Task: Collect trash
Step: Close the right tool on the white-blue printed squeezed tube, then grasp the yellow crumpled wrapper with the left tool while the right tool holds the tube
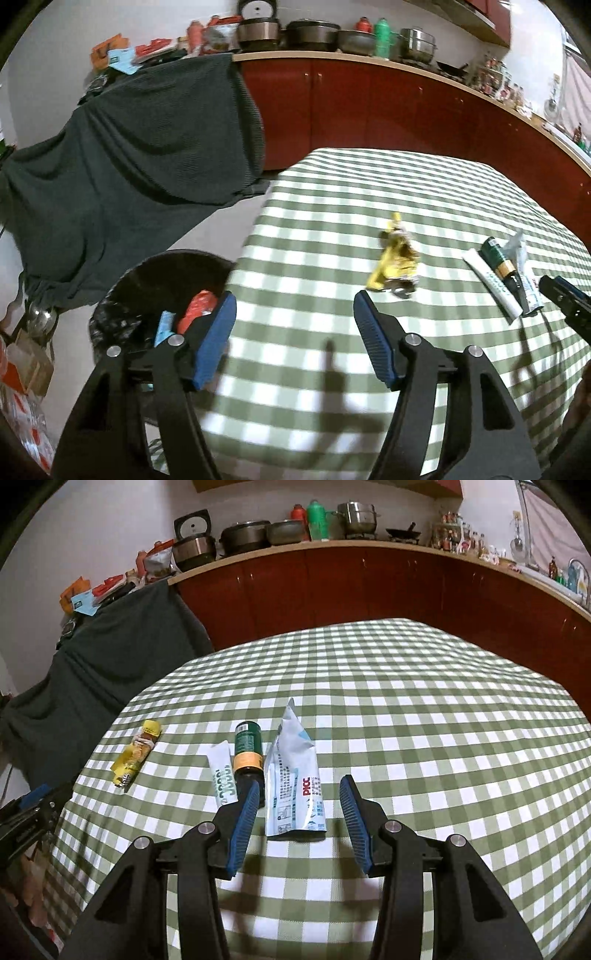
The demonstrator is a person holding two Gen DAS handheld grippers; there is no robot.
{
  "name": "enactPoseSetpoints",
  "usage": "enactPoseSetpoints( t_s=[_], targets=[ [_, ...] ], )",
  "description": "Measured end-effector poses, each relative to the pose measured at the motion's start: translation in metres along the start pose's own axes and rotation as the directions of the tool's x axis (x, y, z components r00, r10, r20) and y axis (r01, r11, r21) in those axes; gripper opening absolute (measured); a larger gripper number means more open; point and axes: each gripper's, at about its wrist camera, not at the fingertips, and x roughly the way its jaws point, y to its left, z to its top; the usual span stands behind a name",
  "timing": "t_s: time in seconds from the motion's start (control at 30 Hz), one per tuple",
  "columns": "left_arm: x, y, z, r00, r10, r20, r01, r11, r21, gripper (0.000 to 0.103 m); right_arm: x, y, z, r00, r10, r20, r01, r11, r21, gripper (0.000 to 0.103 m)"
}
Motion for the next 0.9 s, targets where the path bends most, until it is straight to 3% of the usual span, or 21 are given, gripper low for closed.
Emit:
enactPoseSetpoints(
  t_s=[0.47, 0.57, 0.63, 0.83, 0.9],
  targets=[
    [0.029, -0.04, 0.019, 0.998, -0.061, -0.032, 0.063, 0.997, 0.041, 0.075, 0.03, -0.006, 0.007, 0.995, 0.051, -0.09, -0.048, 0.998, 0.039, 0.045],
    [0.035, -0.048, 0.023, 0.997, -0.071, -0.036, 0.073, 0.996, 0.057, 0.077, 0.032, -0.007, 0.006, 0.993, 0.063, -0.102, -0.06, 0.998, 0.034, 0.036],
    [0.04, -0.056, 0.025, 0.997, -0.071, -0.039, 0.074, 0.994, 0.082, 0.078, 0.034, -0.009, 0.005, 0.99, 0.079, -0.114, -0.075, 0.997, 0.035, 0.022],
    [0.058, -0.069, 0.031, 0.996, -0.062, -0.064, 0.069, 0.991, 0.115, 0.077, 0.033, -0.011, 0.006, 0.99, 0.084, -0.114, -0.082, 0.996, 0.027, 0.014],
    [0.063, -0.069, 0.032, 0.995, -0.059, -0.075, 0.067, 0.991, 0.113, 0.069, 0.032, -0.013, 0.006, 0.99, 0.088, -0.112, -0.085, 0.996, 0.034, 0.014]
  ],
)
